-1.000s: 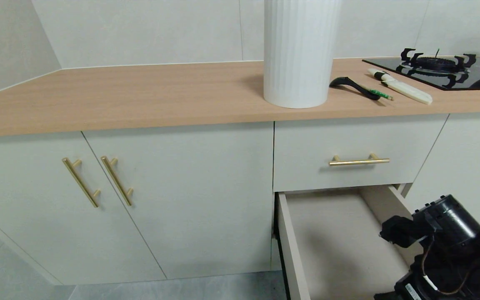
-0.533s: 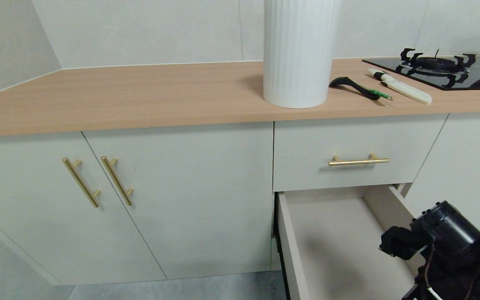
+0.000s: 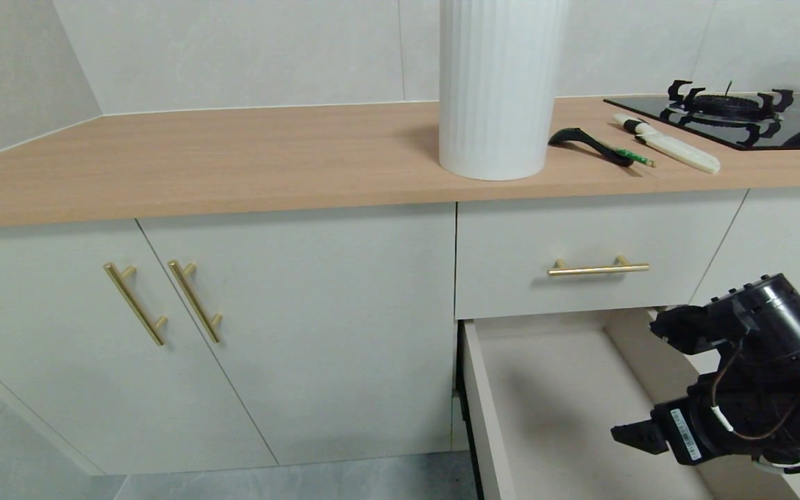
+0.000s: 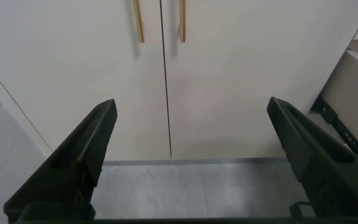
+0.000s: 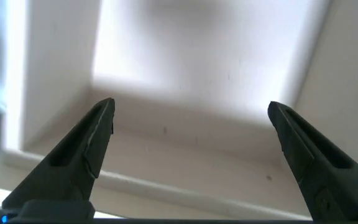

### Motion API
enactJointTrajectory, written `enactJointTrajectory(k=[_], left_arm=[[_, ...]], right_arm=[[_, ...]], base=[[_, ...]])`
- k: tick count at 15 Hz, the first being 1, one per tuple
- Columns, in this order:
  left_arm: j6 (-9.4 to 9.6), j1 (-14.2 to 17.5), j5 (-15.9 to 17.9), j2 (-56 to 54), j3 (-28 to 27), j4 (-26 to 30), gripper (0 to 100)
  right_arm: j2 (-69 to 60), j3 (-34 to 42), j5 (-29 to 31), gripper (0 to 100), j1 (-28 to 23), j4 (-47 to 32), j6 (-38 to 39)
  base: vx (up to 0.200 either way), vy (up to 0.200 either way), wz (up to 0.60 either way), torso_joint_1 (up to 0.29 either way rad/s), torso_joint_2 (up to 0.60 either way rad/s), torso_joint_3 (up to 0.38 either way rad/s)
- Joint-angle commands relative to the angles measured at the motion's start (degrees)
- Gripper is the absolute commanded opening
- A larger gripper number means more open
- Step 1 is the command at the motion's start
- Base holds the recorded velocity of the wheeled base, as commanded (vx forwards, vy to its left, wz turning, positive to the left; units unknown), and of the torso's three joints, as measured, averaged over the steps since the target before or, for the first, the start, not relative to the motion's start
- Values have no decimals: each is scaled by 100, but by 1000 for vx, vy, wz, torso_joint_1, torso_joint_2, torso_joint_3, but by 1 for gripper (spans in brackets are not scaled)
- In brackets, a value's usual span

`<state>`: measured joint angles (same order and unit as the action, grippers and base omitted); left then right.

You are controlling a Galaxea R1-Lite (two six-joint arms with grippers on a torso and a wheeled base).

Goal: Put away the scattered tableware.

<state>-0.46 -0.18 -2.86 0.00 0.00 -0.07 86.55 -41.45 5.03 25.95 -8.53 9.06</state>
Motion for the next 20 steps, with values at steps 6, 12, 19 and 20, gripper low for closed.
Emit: enactJointTrajectory(k=[6, 12, 19, 20], left_arm=[[2, 1, -4, 0, 0, -1, 100], [-6, 1, -4, 0, 0, -1, 100], [2, 1, -4, 0, 0, -1, 100], [-6, 1, -4, 0, 0, -1, 100]], right_arm=[[-648, -48, 6, 100, -266, 62, -97], [-1114, -74, 6, 100, -319, 62, -194], [-1141, -65, 6, 100, -328, 71, -255], [-1132, -65, 6, 100, -337, 71, -255]], base=[[0, 0, 0, 0, 0, 0], [0, 0, 0, 74, -244, -211], [0, 0, 0, 171, -488, -290], [0, 0, 0, 188, -481, -300]])
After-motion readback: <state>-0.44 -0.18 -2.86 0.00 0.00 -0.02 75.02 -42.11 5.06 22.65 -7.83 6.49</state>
